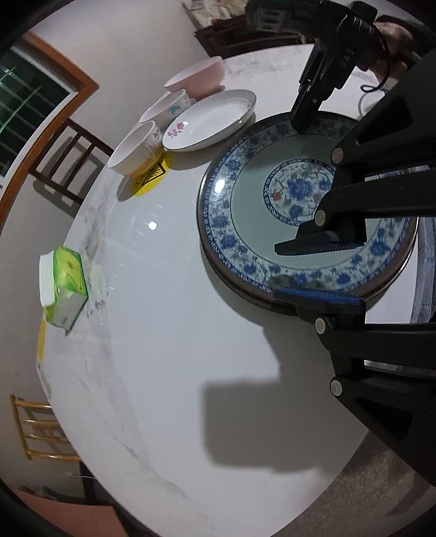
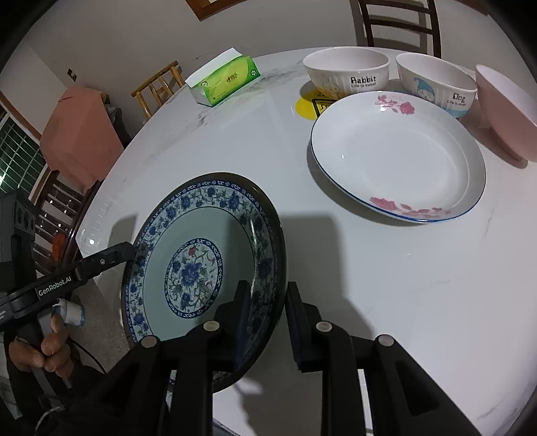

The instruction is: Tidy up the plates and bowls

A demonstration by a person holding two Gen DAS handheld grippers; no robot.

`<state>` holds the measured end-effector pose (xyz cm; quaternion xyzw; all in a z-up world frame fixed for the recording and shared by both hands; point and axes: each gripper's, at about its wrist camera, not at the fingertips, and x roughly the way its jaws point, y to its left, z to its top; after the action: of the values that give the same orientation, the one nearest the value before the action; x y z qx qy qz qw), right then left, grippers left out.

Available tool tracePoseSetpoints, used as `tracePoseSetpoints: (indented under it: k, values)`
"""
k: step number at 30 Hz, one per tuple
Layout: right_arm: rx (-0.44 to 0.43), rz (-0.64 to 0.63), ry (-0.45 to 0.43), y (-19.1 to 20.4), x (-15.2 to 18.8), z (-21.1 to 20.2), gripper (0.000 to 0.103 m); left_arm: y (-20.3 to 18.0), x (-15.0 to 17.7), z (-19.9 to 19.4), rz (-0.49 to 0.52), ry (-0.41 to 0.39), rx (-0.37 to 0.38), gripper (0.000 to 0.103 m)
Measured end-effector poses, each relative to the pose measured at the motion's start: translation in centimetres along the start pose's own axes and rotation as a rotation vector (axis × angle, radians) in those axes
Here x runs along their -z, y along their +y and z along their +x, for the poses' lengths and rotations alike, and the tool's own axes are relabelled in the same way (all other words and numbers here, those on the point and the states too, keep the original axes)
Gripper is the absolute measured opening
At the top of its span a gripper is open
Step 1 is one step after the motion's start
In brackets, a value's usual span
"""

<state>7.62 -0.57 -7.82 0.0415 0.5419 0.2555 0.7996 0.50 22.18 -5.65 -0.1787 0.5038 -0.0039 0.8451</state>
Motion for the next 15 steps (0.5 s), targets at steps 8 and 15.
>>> tracePoseSetpoints:
  k: [8, 15]
  values:
    - [0.052, -0.050, 0.019, 0.7, 0.4, 0.3, 0.030, -0.2, 0.0, -0.3, -0.008, -0.027, -0.011, 0.018]
    - [0.098, -0.160, -0.015, 2.2, 0.5, -0.1, 0.038, -1.0, -0.1, -0.7, 0.006, -0.056, -0.059, 0.026]
